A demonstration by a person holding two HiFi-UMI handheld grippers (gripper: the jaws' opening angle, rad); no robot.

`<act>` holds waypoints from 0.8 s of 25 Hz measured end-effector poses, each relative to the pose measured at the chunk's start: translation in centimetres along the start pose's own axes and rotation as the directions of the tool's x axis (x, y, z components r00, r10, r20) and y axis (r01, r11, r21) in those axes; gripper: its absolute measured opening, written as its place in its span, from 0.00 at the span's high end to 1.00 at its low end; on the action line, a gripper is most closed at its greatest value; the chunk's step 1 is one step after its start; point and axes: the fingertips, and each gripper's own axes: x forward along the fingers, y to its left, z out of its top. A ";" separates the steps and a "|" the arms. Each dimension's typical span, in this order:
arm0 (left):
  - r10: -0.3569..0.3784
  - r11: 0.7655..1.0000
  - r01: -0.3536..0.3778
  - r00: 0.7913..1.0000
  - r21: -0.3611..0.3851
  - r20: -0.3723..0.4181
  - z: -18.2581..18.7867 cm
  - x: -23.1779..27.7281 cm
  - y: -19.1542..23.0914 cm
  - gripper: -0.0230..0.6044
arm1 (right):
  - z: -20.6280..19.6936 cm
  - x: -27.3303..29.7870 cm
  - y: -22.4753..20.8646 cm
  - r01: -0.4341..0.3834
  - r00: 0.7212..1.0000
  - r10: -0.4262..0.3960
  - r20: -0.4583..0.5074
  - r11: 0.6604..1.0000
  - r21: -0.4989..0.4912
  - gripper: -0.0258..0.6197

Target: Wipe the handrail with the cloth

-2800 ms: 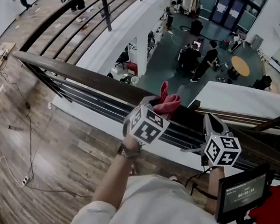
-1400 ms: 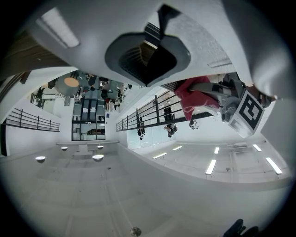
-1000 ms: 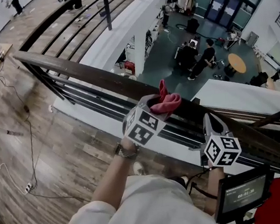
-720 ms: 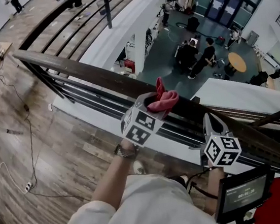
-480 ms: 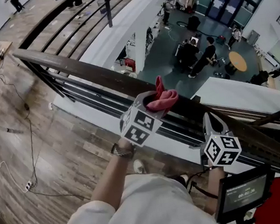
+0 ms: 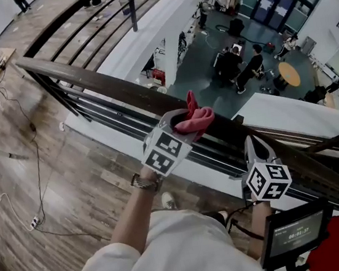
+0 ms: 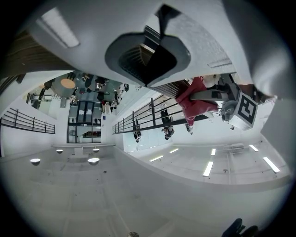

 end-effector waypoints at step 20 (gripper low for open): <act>0.125 0.992 -0.125 0.992 -0.007 -0.023 -1.2 0.0 1.7 0.74 | -0.1 -0.2 -0.2 0.002 1.000 -0.002 0.006 1.000 0.001 0.96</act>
